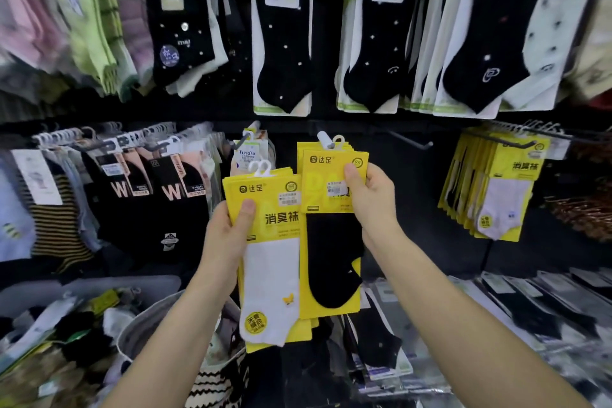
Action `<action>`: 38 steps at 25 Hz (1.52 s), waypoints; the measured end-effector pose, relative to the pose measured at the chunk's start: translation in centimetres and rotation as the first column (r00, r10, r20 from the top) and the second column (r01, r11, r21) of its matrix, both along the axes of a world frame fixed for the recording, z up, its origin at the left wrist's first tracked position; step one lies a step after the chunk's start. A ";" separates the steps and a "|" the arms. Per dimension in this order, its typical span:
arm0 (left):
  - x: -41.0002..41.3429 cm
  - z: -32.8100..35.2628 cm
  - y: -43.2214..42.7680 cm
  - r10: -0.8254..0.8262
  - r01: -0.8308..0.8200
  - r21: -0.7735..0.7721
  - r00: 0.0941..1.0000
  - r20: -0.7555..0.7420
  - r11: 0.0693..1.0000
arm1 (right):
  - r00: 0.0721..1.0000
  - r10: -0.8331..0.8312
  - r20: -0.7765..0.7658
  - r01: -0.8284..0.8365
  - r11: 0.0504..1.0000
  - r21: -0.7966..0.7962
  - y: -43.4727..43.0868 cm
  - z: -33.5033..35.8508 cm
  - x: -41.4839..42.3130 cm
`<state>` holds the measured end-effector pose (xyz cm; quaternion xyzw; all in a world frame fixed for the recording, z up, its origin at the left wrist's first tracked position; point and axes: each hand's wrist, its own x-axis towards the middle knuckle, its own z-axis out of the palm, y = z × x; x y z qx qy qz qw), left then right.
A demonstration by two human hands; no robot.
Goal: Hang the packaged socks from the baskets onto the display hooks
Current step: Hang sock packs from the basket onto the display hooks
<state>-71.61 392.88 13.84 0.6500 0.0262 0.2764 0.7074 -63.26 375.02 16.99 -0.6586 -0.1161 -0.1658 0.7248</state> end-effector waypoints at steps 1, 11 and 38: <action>-0.3 0.0 0.4 0.007 -0.007 0.006 1.000 -0.006 1.000 | 1.000 -0.004 -0.014 0.004 1.000 -0.006 0.1 0.0 0.3; -0.7 0.9 0.2 0.008 -0.008 0.046 1.000 -0.008 0.999 | 0.991 -0.126 -0.053 0.113 0.974 -0.195 1.3 0.0 3.1; 0.2 -0.8 -1.3 0.114 -0.113 0.097 0.993 -0.005 0.989 | 0.999 -0.038 -0.013 0.036 0.993 -0.115 -1.3 0.7 0.9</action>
